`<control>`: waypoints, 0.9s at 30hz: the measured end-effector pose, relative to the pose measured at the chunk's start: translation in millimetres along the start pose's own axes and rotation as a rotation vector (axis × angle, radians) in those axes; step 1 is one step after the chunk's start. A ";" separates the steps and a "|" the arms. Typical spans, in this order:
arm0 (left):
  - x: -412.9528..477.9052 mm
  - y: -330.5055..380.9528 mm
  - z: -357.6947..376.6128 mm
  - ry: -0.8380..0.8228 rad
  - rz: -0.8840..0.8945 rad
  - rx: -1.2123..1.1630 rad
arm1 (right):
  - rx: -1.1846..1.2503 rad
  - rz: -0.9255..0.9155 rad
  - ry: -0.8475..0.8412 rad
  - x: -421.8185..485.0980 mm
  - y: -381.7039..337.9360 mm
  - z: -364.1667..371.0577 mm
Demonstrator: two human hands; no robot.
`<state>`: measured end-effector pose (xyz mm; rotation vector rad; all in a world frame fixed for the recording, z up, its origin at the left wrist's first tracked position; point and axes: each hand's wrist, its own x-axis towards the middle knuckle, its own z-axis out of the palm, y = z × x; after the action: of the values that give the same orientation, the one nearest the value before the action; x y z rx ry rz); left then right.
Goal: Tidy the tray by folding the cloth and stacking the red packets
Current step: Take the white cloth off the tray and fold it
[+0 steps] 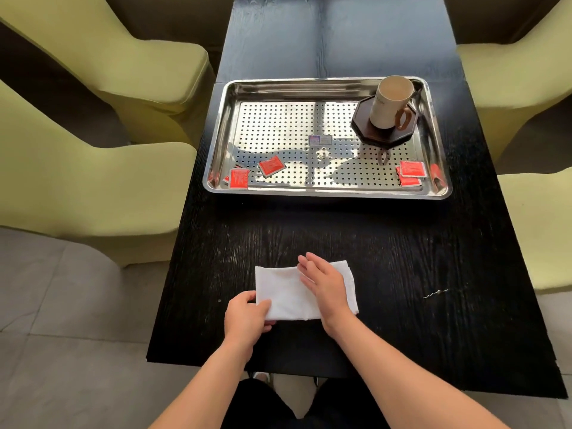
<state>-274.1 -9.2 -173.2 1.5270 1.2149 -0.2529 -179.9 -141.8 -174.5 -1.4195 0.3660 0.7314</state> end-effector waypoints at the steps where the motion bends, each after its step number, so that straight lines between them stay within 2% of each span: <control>1: -2.3 1.2 0.4 -0.001 0.008 -0.002 | -0.012 -0.003 0.003 -1.9 3.6 1.3; 5: -11.7 4.9 2.3 0.019 0.047 0.029 | -0.040 0.005 0.017 -5.5 11.9 5.3; 10: -19.1 10.5 2.6 0.015 0.099 0.040 | -0.013 -0.073 0.024 -7.4 15.2 7.0; 15: -24.8 18.6 5.3 0.028 0.198 0.140 | 0.011 -0.038 0.011 -7.1 22.4 8.3; 18: -27.3 24.9 9.5 0.045 0.256 0.183 | 0.106 -0.059 0.079 -11.4 18.4 1.4; 21: -33.7 29.9 16.7 0.100 0.342 0.250 | 0.063 -0.050 0.167 -18.9 15.6 -15.3; 23: -39.5 32.7 23.4 0.105 0.404 0.281 | 0.010 -0.004 0.119 -23.4 13.9 -26.7; 27: -50.6 39.9 41.8 0.062 0.527 0.384 | -0.024 0.117 -0.095 -28.8 5.6 -39.3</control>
<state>-247.6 -65.6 -128.4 2.1421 0.7951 -0.0887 -197.2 -187.0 -166.1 -1.3890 0.3692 0.8978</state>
